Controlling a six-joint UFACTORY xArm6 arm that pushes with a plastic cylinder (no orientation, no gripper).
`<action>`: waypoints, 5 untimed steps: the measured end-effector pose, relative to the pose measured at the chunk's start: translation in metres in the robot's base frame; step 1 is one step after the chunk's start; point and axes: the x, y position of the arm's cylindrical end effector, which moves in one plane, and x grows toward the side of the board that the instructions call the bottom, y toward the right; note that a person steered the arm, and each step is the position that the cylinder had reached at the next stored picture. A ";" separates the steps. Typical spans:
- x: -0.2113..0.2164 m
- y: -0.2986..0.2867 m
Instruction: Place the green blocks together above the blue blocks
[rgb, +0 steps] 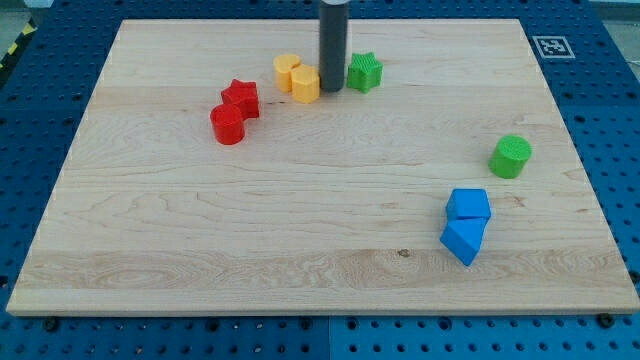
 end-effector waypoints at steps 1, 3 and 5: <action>-0.018 -0.017; -0.045 0.005; -0.015 0.081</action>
